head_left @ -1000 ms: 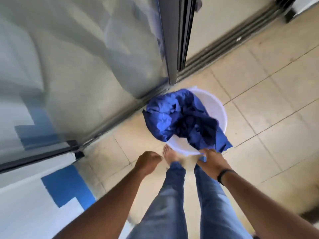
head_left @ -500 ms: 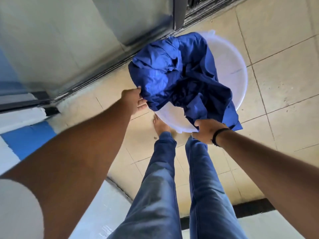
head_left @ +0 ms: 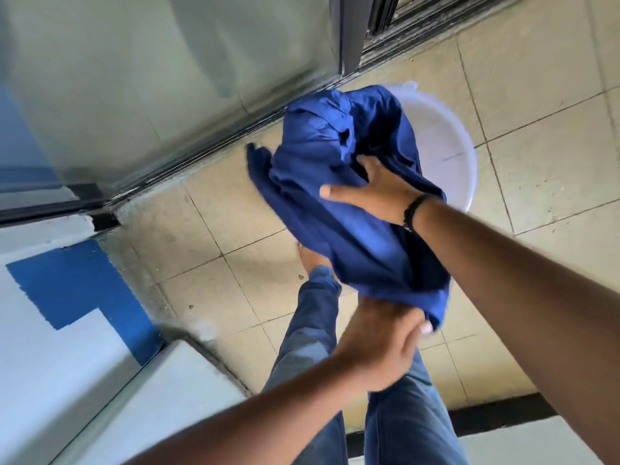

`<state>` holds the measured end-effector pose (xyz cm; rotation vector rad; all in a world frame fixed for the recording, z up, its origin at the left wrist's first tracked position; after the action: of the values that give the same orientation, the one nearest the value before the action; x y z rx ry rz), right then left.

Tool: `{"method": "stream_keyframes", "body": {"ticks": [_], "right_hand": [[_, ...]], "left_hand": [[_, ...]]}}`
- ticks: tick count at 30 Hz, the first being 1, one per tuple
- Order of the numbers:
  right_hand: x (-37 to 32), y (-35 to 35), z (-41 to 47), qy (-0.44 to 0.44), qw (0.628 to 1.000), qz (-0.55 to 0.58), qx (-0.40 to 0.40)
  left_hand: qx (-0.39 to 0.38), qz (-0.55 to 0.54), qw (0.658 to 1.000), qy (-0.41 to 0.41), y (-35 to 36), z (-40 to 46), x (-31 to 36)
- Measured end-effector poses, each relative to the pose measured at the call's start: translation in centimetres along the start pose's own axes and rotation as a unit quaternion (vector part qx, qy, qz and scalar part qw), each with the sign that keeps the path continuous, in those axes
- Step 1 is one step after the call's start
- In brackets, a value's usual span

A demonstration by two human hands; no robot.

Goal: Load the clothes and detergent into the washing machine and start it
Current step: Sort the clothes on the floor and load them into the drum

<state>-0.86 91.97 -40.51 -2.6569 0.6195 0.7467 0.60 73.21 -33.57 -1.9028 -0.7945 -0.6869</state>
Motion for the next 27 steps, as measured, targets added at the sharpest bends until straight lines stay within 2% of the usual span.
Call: {"method": "stream_keyframes", "body": {"ticks": [2, 5, 7, 9, 11, 13, 15, 17, 18, 20, 22, 23, 24, 25, 27], "right_hand": [[1.1, 1.1, -0.5, 0.06, 0.99, -0.1, -0.083], [4.2, 3.4, -0.9, 0.098, 0.956, -0.226, -0.157], [5.8, 4.2, -1.7, 0.071, 0.96, -0.242, -0.122], [6.9, 4.3, -2.7, 0.06, 0.973, -0.208, -0.084], [6.5, 4.2, -4.2, 0.048, 0.98, -0.182, -0.059], [5.1, 4.3, -6.1, -0.002, 0.986, -0.161, -0.051], [2.9, 4.9, -8.4, -0.067, 0.983, -0.142, -0.095], [1.1, 5.6, -10.3, -0.076, 0.97, -0.12, -0.197], [0.7, 5.9, -10.9, -0.07, 0.958, -0.126, -0.248], [-0.2, 5.7, -11.3, -0.045, 0.927, -0.196, -0.316], [-0.7, 4.1, -10.6, -0.011, 0.887, -0.314, -0.338], [-0.9, 3.0, -9.8, -0.013, 0.878, -0.369, -0.305], [-1.0, 1.8, -8.6, -0.034, 0.888, -0.399, -0.227], [-1.2, 0.4, -7.5, -0.055, 0.922, -0.368, -0.11], [-1.1, -1.6, -5.2, -0.051, 0.972, -0.21, 0.095]], "left_hand": [[-0.07, -0.007, 0.996, 0.054, 0.9, -1.0, 0.9], [-0.073, -0.013, 0.996, 0.044, 0.4, -0.7, 0.3], [-0.023, -0.03, 0.999, -0.008, -1.0, 0.2, -1.3], [0.042, -0.056, 0.991, -0.11, -2.9, 1.1, -3.8], [0.145, -0.082, 0.963, -0.214, -5.1, 2.0, -6.9], [0.235, -0.073, 0.926, -0.285, -7.3, 3.3, -10.3], [0.214, -0.063, 0.91, -0.35, -8.9, 5.2, -13.4], [0.13, -0.062, 0.902, -0.406, -9.4, 7.2, -15.7], [0.098, -0.036, 0.907, -0.407, -9.4, 8.1, -16.2], [0.083, 0.024, 0.921, -0.381, -9.1, 9.2, -15.3], [0.088, 0.042, 0.933, -0.347, -7.9, 9.4, -13.2], [0.099, 0.037, 0.938, -0.332, -7.0, 9.0, -12.0], [0.108, 0.027, 0.941, -0.321, -5.9, 8.4, -10.7], [0.112, 0.018, 0.944, -0.31, -4.9, 7.4, -9.4], [0.099, 0.008, 0.962, -0.254, -2.8, 4.9, -6.3]]}}
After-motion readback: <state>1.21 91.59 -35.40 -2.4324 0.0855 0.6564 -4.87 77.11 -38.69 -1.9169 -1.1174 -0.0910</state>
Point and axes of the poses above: each hand's wrist, its own z-axis towards the middle knuckle, its own y-axis out of the palm, x = y × z, the point moved 2 cm from there along z, towards the middle knuckle, and after that the axes turned 6 degrees about z, right-handed, at the moved point
